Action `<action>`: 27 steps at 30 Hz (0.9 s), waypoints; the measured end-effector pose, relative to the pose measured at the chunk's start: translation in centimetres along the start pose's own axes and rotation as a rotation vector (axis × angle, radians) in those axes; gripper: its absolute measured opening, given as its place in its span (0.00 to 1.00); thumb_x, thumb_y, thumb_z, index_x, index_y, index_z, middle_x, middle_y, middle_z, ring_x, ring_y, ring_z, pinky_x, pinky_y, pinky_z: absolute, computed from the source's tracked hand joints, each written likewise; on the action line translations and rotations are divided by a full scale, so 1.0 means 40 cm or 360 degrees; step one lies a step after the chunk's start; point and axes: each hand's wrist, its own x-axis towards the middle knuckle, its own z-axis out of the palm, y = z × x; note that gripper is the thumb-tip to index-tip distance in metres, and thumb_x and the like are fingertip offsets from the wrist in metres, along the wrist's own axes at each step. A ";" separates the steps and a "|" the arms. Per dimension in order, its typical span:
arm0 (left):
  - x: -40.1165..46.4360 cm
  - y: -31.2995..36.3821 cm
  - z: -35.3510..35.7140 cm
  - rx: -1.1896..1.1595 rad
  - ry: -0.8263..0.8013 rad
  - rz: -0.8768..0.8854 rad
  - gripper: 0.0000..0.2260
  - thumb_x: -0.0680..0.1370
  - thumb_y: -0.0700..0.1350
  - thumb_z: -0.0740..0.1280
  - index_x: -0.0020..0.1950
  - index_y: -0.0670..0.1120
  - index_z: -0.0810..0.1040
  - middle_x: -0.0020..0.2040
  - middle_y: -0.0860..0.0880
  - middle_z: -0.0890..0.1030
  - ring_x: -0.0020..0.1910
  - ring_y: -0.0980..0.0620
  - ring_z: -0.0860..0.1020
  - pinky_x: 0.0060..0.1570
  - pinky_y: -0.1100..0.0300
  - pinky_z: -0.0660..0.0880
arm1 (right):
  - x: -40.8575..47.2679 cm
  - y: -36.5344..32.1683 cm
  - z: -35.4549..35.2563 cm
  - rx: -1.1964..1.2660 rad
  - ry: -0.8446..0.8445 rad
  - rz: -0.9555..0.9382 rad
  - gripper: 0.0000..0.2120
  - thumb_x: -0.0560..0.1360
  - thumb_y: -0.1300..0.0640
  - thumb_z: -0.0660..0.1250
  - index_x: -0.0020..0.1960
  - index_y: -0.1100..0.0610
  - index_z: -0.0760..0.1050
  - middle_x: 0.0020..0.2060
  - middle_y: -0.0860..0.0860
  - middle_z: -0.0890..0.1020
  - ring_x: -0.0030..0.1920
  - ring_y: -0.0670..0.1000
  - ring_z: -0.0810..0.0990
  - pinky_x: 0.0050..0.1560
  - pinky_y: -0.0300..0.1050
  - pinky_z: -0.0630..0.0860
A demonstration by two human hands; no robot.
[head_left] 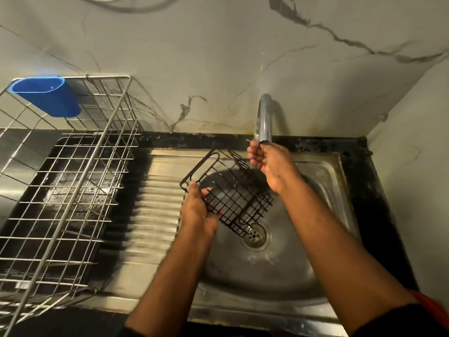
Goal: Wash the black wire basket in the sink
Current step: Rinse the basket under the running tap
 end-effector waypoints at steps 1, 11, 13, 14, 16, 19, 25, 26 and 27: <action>-0.004 -0.001 0.008 0.0066 -0.0010 0.0022 0.20 0.85 0.56 0.59 0.40 0.44 0.75 0.23 0.48 0.79 0.21 0.51 0.80 0.39 0.48 0.80 | 0.001 -0.001 -0.003 0.0018 -0.0022 0.0027 0.10 0.82 0.61 0.60 0.54 0.61 0.80 0.40 0.53 0.84 0.40 0.48 0.82 0.42 0.41 0.78; 0.024 -0.037 0.082 0.0399 -0.0018 -0.0066 0.18 0.82 0.58 0.65 0.51 0.44 0.81 0.51 0.40 0.87 0.48 0.39 0.86 0.37 0.48 0.84 | -0.018 -0.044 -0.047 -0.0219 -0.0149 -0.0063 0.13 0.85 0.59 0.56 0.52 0.62 0.79 0.40 0.55 0.85 0.40 0.50 0.84 0.41 0.40 0.81; 0.034 -0.045 0.099 0.0430 -0.0034 -0.0081 0.17 0.82 0.59 0.65 0.48 0.45 0.81 0.53 0.41 0.86 0.53 0.39 0.85 0.41 0.48 0.81 | -0.025 -0.055 -0.057 -0.0352 -0.0078 -0.0167 0.12 0.85 0.57 0.57 0.50 0.58 0.78 0.41 0.54 0.85 0.39 0.48 0.84 0.41 0.40 0.81; 0.037 -0.047 0.107 0.0449 -0.0051 -0.0084 0.17 0.82 0.59 0.65 0.48 0.45 0.80 0.54 0.41 0.86 0.53 0.40 0.84 0.42 0.49 0.78 | -0.022 -0.056 -0.066 -0.0506 0.0018 -0.0266 0.11 0.84 0.57 0.58 0.49 0.56 0.78 0.42 0.54 0.85 0.39 0.47 0.84 0.41 0.40 0.80; 0.041 -0.049 0.121 0.0481 -0.0085 -0.0098 0.16 0.82 0.58 0.64 0.50 0.45 0.80 0.55 0.42 0.85 0.52 0.42 0.83 0.39 0.51 0.73 | -0.006 -0.047 -0.089 -0.0939 0.0172 -0.0453 0.10 0.84 0.56 0.60 0.49 0.53 0.79 0.46 0.51 0.85 0.44 0.46 0.82 0.45 0.41 0.78; 0.053 -0.045 0.133 0.0514 -0.0151 -0.0106 0.16 0.81 0.59 0.66 0.45 0.47 0.79 0.57 0.43 0.84 0.55 0.42 0.82 0.40 0.51 0.72 | 0.007 -0.007 -0.120 -0.1323 0.0175 -0.0445 0.10 0.83 0.53 0.62 0.59 0.53 0.79 0.54 0.49 0.82 0.52 0.47 0.79 0.49 0.43 0.76; 0.090 -0.032 0.144 0.0590 -0.0211 -0.0014 0.19 0.80 0.60 0.67 0.40 0.47 0.79 0.59 0.45 0.82 0.63 0.40 0.76 0.61 0.41 0.74 | -0.004 0.043 -0.144 -0.1342 0.0074 -0.0521 0.12 0.82 0.48 0.62 0.61 0.51 0.78 0.57 0.47 0.81 0.53 0.45 0.78 0.48 0.41 0.74; 0.098 -0.029 0.142 0.0598 -0.0200 -0.0001 0.19 0.79 0.61 0.67 0.40 0.47 0.79 0.60 0.45 0.82 0.65 0.39 0.75 0.65 0.38 0.71 | -0.006 0.045 -0.144 -0.1366 0.0020 -0.0513 0.14 0.82 0.47 0.62 0.62 0.51 0.78 0.57 0.48 0.82 0.55 0.46 0.78 0.51 0.42 0.75; 0.102 -0.025 0.140 0.0604 -0.0187 0.0013 0.19 0.79 0.61 0.67 0.40 0.47 0.80 0.62 0.45 0.81 0.66 0.39 0.74 0.67 0.36 0.70 | -0.006 0.048 -0.144 -0.1389 -0.0009 -0.0512 0.15 0.82 0.47 0.62 0.63 0.52 0.79 0.58 0.48 0.82 0.57 0.46 0.78 0.52 0.41 0.74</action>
